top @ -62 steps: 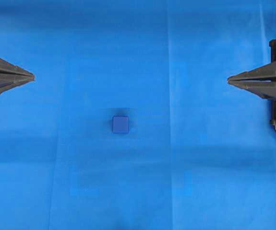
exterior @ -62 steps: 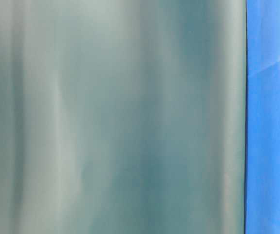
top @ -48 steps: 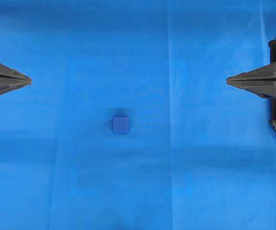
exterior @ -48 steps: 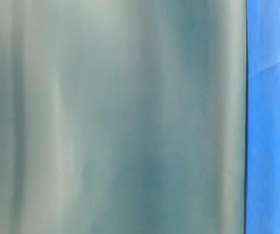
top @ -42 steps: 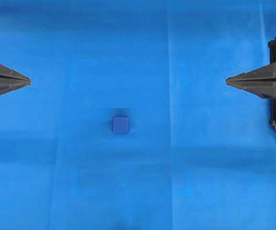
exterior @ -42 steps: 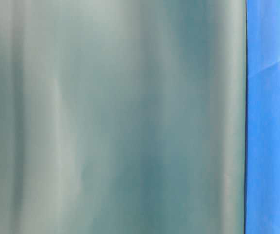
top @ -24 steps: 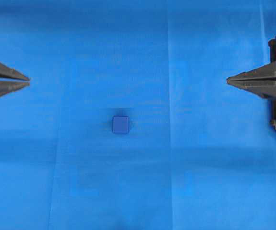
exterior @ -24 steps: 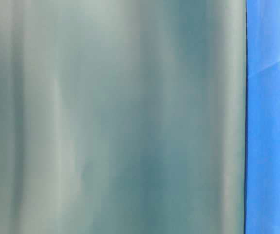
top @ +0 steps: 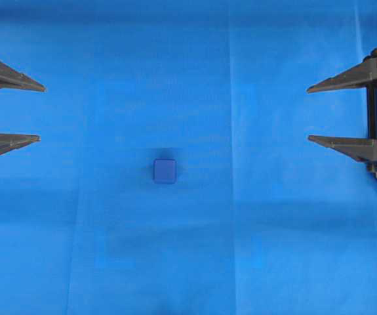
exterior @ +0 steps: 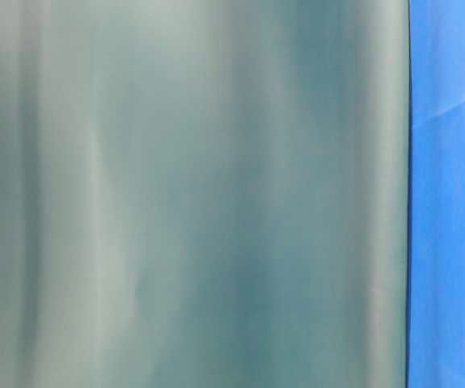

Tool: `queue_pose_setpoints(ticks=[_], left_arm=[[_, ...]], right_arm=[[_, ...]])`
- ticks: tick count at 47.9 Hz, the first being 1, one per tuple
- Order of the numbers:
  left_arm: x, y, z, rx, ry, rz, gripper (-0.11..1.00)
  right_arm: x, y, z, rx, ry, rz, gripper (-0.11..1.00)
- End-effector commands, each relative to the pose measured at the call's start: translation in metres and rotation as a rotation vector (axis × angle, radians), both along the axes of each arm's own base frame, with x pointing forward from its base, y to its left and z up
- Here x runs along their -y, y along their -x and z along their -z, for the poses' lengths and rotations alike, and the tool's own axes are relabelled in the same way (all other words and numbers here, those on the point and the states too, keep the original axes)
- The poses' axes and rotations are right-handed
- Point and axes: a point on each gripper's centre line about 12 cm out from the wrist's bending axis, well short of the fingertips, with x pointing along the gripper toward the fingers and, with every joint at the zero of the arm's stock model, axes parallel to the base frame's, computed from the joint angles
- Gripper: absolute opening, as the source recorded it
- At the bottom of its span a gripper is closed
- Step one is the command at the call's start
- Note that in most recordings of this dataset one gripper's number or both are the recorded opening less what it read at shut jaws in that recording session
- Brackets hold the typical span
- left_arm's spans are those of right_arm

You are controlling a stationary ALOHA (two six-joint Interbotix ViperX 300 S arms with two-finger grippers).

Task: Handover the blue block to the right arm after grasping it with the left arm, then place it in the designated position.
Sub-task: 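Open both grippers and move the left gripper toward the blue cube, then lower the open left gripper down over the blue cube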

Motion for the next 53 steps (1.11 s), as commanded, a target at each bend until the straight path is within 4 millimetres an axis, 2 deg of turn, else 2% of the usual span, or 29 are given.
queue_pose_setpoints(ticks=[1, 10, 16, 45, 53], left_arm=[[0.000, -0.002, -0.005, 0.012, -0.001, 0.000, 0.93], [0.001, -0.010, -0.004, 0.023, 0.002, 0.003, 0.93], [0.001, -0.025, -0.004, 0.032, 0.006, 0.003, 0.93], [0.006, -0.134, -0.003, -0.026, 0.032, 0.006, 0.93], [0.006, -0.157, -0.008, -0.029, 0.032, 0.006, 0.93]], right_arm=[[0.000, -0.003, -0.011, 0.021, -0.005, 0.000, 0.97], [0.000, -0.003, -0.011, 0.015, -0.005, 0.000, 0.97], [0.000, -0.003, -0.011, 0.015, -0.005, 0.000, 0.97], [0.000, -0.004, -0.011, 0.017, -0.003, 0.001, 0.97], [0.000, -0.004, -0.011, 0.017, -0.003, 0.001, 0.97]])
